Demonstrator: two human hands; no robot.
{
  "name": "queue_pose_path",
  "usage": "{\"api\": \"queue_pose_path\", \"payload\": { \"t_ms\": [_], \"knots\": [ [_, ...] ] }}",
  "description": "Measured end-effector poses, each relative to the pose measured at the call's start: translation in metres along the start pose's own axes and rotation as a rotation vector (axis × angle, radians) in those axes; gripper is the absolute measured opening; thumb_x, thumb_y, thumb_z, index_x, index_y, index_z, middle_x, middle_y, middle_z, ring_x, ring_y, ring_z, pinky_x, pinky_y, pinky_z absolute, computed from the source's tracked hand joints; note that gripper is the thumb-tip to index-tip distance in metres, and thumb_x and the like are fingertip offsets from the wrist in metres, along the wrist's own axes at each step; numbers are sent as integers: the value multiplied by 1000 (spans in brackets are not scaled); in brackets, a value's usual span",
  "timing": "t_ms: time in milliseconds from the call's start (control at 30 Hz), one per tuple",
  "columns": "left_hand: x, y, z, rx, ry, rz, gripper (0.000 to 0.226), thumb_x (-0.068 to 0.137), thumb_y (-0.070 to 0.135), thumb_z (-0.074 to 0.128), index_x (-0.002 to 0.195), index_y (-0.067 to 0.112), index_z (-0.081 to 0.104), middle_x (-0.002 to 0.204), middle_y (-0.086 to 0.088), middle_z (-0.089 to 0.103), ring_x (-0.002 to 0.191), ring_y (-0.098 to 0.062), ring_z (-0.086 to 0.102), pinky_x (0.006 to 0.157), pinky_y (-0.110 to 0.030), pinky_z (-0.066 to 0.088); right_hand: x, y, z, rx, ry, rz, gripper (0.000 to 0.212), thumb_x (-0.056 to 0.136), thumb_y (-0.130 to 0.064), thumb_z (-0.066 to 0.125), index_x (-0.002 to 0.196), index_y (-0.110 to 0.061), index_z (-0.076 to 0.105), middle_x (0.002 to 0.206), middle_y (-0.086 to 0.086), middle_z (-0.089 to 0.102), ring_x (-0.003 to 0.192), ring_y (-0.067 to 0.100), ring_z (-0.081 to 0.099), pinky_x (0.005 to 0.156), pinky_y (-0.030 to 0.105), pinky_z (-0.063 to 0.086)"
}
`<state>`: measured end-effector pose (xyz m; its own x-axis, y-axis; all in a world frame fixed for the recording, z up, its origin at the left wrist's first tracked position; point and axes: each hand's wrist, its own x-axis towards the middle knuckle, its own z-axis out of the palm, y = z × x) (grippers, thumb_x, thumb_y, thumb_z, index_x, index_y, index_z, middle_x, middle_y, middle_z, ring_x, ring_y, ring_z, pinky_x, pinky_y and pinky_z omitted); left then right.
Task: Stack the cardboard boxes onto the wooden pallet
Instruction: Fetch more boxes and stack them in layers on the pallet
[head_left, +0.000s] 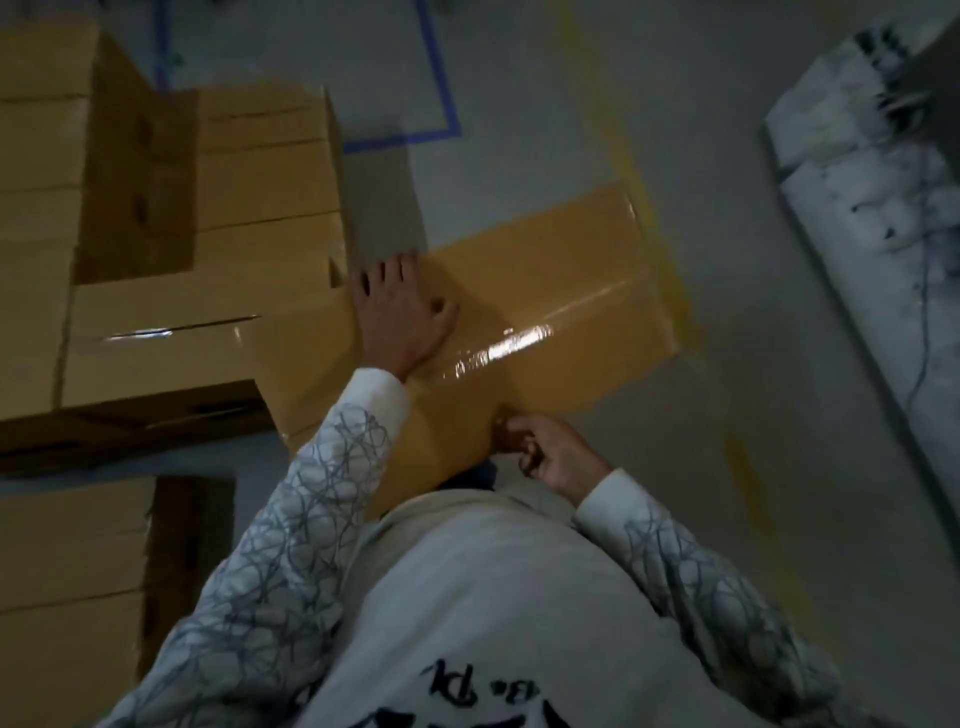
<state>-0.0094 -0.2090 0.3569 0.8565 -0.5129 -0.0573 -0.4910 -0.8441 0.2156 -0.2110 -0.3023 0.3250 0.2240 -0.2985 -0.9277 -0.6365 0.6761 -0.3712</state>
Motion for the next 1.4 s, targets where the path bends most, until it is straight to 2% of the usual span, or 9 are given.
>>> {"api": "queue_pose_path", "payload": {
  "t_ms": [133, 300, 400, 633, 833, 933, 1100, 1267, 1400],
  "knots": [
    [124, 32, -29, -59, 15, -2, 86, 77, 60, 40, 145, 7, 43, 141, -14, 50, 131, -33, 43, 112, -50, 22, 25, -108, 11, 39, 82, -146, 51, 78, -14, 86, 122, 1, 66, 84, 8, 64, 46, 6, 46, 38, 20, 34],
    [235, 49, -41, -129, -21, -10, 85, 80, 60, 48, 148, 10, 40, 146, -11, 47, 134, -32, 41, 113, -49, 22, 51, -225, 16, 6, 110, -170, 39, 75, -27, 93, 99, -10, 67, 82, 6, 65, 46, 8, 38, 41, 22, 31],
    [301, 42, -44, -161, 15, -104, 86, 76, 60, 42, 146, 10, 43, 143, -11, 49, 133, -31, 41, 113, -48, 22, 84, -293, 35, -34, 89, -222, 52, 72, -34, 94, 107, -5, 69, 89, 13, 71, 43, 10, 40, 40, 23, 33],
    [462, 4, -68, -63, 49, -399, 90, 76, 67, 35, 145, 9, 43, 146, -12, 47, 133, -33, 41, 111, -50, 25, 154, -492, 106, -298, -27, -394, 39, 79, -41, 88, 92, -7, 74, 79, 10, 70, 53, 16, 52, 43, 24, 39],
    [548, -33, -109, -40, 226, -755, 73, 87, 59, 46, 139, 8, 47, 140, -13, 52, 129, -33, 45, 109, -50, 28, 186, -651, 198, -608, -125, -600, 59, 80, -60, 80, 107, -9, 68, 89, 7, 74, 69, 18, 70, 51, 28, 54],
    [565, -59, -136, -27, 322, -936, 78, 85, 61, 49, 142, 9, 46, 144, -12, 49, 133, -33, 41, 112, -50, 24, 199, -686, 261, -743, -232, -651, 58, 82, -61, 77, 107, -10, 69, 90, 6, 73, 66, 16, 71, 63, 39, 65],
    [574, -118, -156, -101, 395, -1201, 87, 84, 63, 55, 151, 11, 35, 153, -10, 39, 143, -33, 30, 119, -52, 15, 222, -708, 368, -918, -407, -692, 66, 76, -69, 75, 115, -16, 68, 105, 1, 72, 93, 21, 71, 76, 46, 65],
    [560, -172, -144, -245, 489, -1423, 88, 81, 58, 65, 152, 13, 36, 151, -9, 40, 139, -32, 33, 115, -51, 21, 237, -720, 471, -1154, -418, -841, 51, 83, -69, 70, 93, -19, 71, 93, 0, 76, 85, 20, 71, 81, 43, 60],
    [547, -201, -110, -430, 587, -1617, 93, 77, 55, 72, 152, 16, 34, 152, -8, 40, 139, -33, 34, 116, -53, 23, 239, -717, 546, -1274, -416, -966, 64, 88, -66, 67, 126, -15, 70, 120, 6, 73, 110, 28, 67, 94, 41, 53]
  ]
}}
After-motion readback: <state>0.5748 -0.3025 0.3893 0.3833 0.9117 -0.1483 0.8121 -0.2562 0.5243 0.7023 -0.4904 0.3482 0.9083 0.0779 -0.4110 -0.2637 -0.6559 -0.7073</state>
